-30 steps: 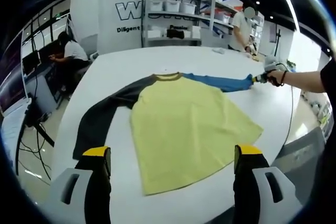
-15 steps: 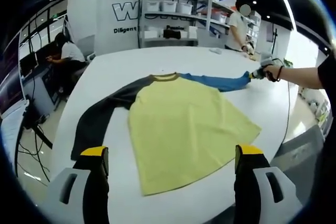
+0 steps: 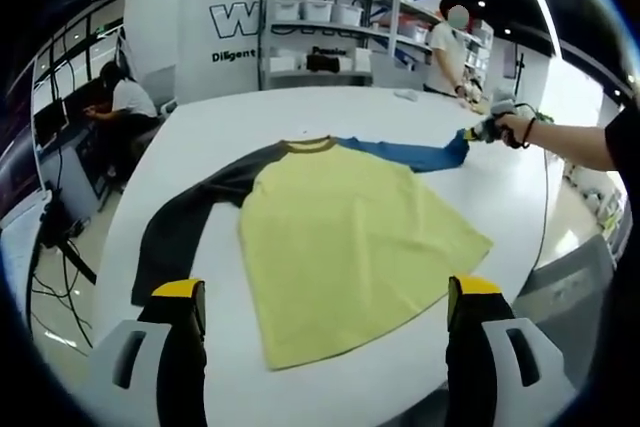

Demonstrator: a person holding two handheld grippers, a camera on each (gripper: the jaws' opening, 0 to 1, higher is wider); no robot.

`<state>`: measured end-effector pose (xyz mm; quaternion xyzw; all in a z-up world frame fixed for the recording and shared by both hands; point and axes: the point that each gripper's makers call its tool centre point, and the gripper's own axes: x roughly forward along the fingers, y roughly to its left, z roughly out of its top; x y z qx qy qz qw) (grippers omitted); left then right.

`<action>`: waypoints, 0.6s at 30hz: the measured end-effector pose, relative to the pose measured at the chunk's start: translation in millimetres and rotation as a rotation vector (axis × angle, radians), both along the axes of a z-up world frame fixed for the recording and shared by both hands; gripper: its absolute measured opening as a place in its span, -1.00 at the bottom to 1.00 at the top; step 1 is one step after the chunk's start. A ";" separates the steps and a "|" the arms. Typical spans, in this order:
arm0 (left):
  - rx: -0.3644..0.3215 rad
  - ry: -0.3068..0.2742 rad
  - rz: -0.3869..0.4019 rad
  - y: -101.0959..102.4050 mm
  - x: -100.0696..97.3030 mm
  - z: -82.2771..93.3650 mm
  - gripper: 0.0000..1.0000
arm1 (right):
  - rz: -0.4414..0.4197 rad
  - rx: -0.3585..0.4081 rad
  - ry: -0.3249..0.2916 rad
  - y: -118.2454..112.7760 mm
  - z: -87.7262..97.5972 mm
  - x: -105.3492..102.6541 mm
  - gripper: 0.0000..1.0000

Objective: Fold the garment on the visible template until the final outline fits inside the template.

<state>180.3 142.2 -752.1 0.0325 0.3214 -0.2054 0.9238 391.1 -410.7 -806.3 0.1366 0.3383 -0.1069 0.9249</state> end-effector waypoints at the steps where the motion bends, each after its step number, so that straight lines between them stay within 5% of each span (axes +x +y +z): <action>1: 0.002 0.002 0.000 0.6 -0.6 -0.2 0.98 | 0.006 0.006 -0.004 6.5 2.1 0.5 -1.00; 18: 0.002 -0.020 -0.004 3.6 -1.9 5.1 0.98 | 0.140 0.159 -0.048 116.4 32.9 9.0 -1.00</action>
